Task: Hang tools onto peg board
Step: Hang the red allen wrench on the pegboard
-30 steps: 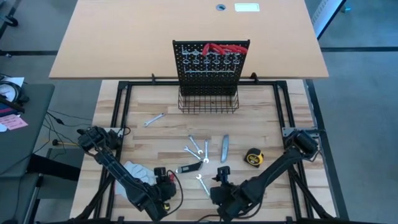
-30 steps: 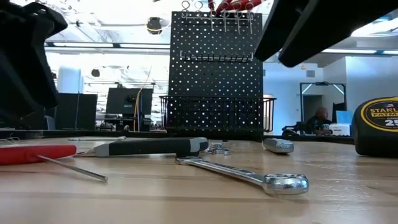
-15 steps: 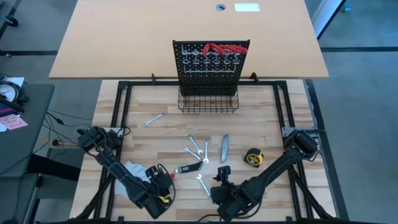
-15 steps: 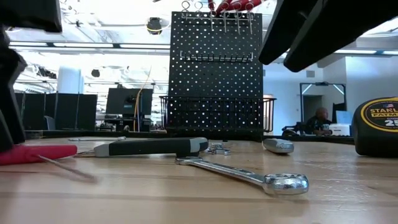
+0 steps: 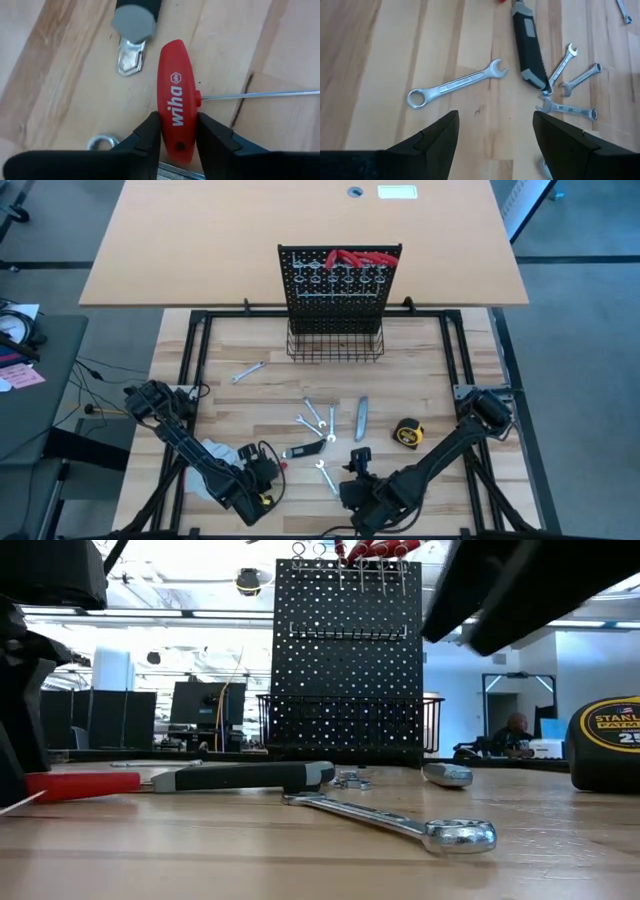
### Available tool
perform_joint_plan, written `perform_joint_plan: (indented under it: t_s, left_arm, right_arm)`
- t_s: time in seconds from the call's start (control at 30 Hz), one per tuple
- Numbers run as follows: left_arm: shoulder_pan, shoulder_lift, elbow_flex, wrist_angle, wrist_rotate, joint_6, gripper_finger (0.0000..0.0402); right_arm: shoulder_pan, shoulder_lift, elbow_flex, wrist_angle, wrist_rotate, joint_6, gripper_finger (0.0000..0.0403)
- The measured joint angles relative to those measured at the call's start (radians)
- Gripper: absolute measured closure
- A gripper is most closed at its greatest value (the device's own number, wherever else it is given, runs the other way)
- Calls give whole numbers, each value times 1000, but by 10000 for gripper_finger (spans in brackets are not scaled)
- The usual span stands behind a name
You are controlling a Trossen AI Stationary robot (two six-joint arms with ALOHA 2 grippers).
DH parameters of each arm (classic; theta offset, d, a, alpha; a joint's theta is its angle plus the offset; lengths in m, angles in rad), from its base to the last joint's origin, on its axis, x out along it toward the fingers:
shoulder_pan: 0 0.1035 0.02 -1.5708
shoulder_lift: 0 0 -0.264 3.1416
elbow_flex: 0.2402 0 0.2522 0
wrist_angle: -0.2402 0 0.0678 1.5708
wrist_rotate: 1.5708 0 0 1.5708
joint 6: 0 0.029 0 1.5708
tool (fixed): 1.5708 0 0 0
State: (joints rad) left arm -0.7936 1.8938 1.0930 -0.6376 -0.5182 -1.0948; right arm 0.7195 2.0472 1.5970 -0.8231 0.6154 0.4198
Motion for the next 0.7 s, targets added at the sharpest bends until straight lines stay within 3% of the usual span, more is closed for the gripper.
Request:
perform_joint_plan:
  t_s: [0.27, 0.4, 0.6, 0.7]
  left_arm:
    - [-2, -7, -39, 68, -14, 65, 317]
    - [-20, -40, 0, -35, -59, 62, 319]
    - [-19, -144, 131, -306, -232, 107, 320]
    - [8, -189, 205, -429, -395, 198, 320]
  right_arm:
    - [99, 0, 0, -120, 32, 184, 138]
    - [152, 0, 0, -194, 108, 304, 138]
    - [198, 0, 0, -311, 227, 423, 138]
    - [201, 0, 0, -371, 255, 477, 138]
